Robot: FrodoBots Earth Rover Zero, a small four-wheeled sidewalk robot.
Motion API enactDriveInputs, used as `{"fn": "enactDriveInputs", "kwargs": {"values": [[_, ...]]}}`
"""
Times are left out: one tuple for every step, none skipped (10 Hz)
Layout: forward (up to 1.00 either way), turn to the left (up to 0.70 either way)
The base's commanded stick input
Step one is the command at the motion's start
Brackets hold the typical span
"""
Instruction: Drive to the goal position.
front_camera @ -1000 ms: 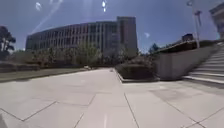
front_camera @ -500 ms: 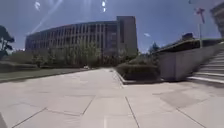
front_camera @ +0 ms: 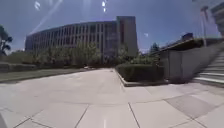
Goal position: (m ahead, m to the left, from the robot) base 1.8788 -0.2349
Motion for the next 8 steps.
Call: {"fn": "enactDriveInputs", "kwargs": {"values": [[0.67,0.00],[0.66,0.00],[0.65,0.00],[0.64,0.00],[0.63,0.00],[0.63,0.00],[0.63,0.00],[0.63,-0.01]]}}
